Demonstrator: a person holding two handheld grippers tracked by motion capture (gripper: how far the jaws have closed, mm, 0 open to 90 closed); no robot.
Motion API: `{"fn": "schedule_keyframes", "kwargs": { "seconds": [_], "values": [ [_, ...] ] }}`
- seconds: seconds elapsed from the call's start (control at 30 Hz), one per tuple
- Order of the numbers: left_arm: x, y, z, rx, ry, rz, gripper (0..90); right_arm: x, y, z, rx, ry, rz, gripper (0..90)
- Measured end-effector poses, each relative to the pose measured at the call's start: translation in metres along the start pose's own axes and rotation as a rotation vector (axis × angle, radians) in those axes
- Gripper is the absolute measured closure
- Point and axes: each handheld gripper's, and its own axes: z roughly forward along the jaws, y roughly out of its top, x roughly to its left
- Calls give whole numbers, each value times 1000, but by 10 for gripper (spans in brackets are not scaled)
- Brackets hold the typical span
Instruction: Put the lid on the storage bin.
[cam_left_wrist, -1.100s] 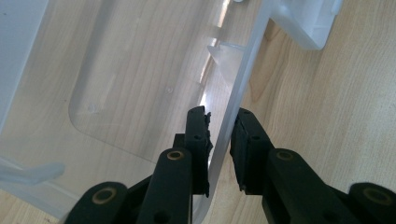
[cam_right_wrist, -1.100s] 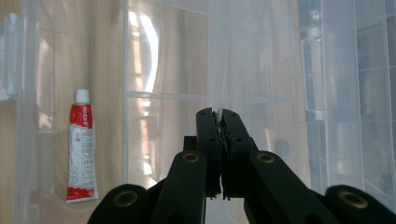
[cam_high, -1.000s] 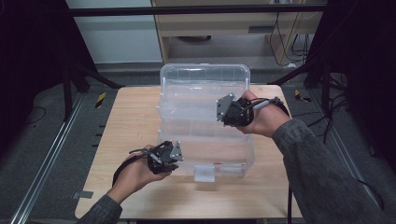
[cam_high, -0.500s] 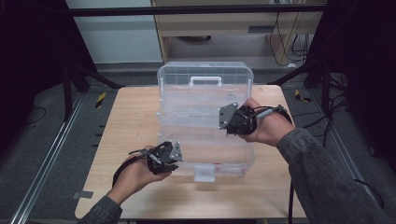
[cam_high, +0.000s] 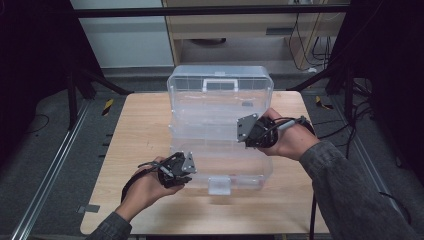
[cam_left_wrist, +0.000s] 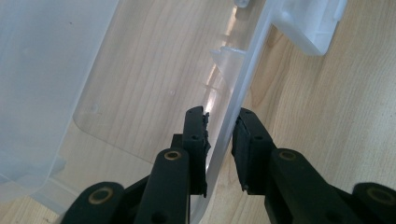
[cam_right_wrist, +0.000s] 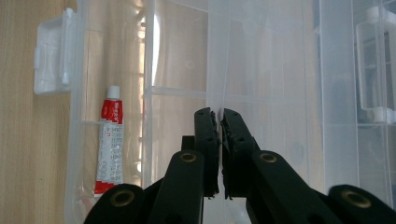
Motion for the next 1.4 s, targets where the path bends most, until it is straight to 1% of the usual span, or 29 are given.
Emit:
{"fn": "schedule_keyframes", "kwargs": {
  "seconds": [0.07,0.1,0.13,0.17,0.2,0.23,0.3,0.33,0.43,0.47,0.83,1.1,1.4],
  "values": [
    [-2,2,1,-6,6,-1,755,-2,-1,1,3,-2,6,859],
    [0,3,1,-2,9,27,756,-4,-2,1,6,-6,7,858],
    [-2,4,2,-4,9,1,757,-5,-3,1,6,-7,15,859],
    [0,5,2,-3,9,33,757,-5,-4,1,4,-6,19,859],
    [0,5,2,-4,9,33,758,-5,-4,1,3,-6,24,859],
    [-1,4,2,-7,10,19,758,-4,-4,1,6,-7,15,860],
    [-1,4,2,-7,10,21,757,-4,-4,1,7,-8,14,861],
    [-3,3,2,-10,10,-6,757,-2,-4,1,8,-5,11,863],
    [-3,2,2,-13,9,-9,756,-1,-4,1,7,-1,12,865],
    [2,4,1,-13,13,62,755,1,-4,1,7,3,11,865],
    [1,3,2,-23,15,63,754,6,-5,0,9,19,8,865],
    [2,2,2,-26,10,61,752,10,-6,1,8,22,7,863],
    [2,2,2,-29,9,71,754,12,-6,1,12,32,5,862]
  ]
}}
